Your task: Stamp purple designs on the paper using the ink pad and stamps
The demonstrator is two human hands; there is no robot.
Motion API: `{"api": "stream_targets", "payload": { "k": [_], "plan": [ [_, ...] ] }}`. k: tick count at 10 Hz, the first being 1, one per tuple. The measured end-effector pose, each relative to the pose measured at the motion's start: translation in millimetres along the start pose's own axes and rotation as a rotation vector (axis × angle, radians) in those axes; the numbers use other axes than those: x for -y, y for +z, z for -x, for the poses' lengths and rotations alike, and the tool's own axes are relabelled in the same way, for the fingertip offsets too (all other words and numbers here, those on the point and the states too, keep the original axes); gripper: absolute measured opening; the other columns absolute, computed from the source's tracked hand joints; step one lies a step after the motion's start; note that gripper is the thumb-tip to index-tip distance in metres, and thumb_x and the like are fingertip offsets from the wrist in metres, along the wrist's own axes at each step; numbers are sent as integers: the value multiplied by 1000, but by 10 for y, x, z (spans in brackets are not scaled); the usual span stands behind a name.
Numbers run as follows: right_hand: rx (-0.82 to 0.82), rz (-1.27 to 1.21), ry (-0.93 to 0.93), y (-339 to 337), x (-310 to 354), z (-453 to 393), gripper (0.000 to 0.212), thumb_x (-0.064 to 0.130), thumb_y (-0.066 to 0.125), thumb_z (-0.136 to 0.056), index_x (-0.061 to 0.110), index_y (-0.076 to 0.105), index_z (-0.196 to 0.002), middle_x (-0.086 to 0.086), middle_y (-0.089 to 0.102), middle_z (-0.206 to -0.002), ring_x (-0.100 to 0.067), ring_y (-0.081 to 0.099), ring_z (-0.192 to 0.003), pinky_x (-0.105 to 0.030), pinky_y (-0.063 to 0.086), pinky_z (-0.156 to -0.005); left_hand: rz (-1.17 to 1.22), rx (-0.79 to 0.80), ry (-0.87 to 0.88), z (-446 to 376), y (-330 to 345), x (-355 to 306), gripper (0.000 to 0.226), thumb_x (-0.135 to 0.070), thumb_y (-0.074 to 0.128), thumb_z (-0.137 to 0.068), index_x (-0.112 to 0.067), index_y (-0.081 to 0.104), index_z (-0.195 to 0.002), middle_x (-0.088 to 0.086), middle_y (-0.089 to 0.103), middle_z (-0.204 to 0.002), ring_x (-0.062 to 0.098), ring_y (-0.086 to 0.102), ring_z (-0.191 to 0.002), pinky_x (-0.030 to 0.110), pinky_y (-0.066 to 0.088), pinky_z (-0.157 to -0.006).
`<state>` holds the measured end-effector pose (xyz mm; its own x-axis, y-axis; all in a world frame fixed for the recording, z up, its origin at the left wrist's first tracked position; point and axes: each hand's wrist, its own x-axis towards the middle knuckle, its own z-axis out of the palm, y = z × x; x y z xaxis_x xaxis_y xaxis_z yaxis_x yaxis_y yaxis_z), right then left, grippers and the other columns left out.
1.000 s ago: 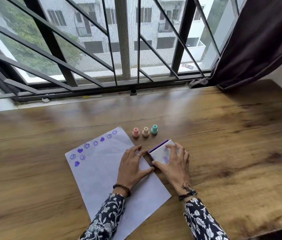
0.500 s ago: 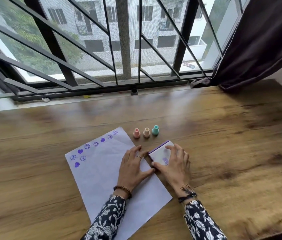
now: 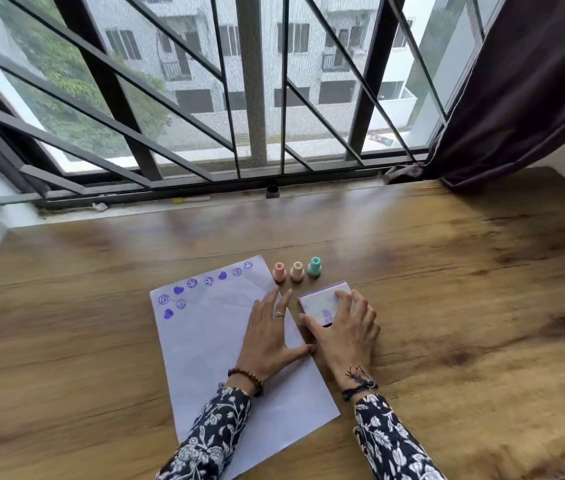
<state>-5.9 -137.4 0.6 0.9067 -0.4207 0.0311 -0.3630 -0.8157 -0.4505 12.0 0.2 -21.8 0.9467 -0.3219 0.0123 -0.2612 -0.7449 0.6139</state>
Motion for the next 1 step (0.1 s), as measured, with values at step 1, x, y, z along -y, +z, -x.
{"api": "stream_targets", "payload": {
  "k": [1],
  "plan": [
    [-29,-3,-4,-8,-6,25,70,58,66,-68,18,48,-123,-11,42,-139,-32,38,-123,-44,35,-97,102,-2,-14,34,-19,-24,102,-52,71,-67,-22,10,-143,5,15,-154,16,12,-141,34,10,-118]
  ]
}}
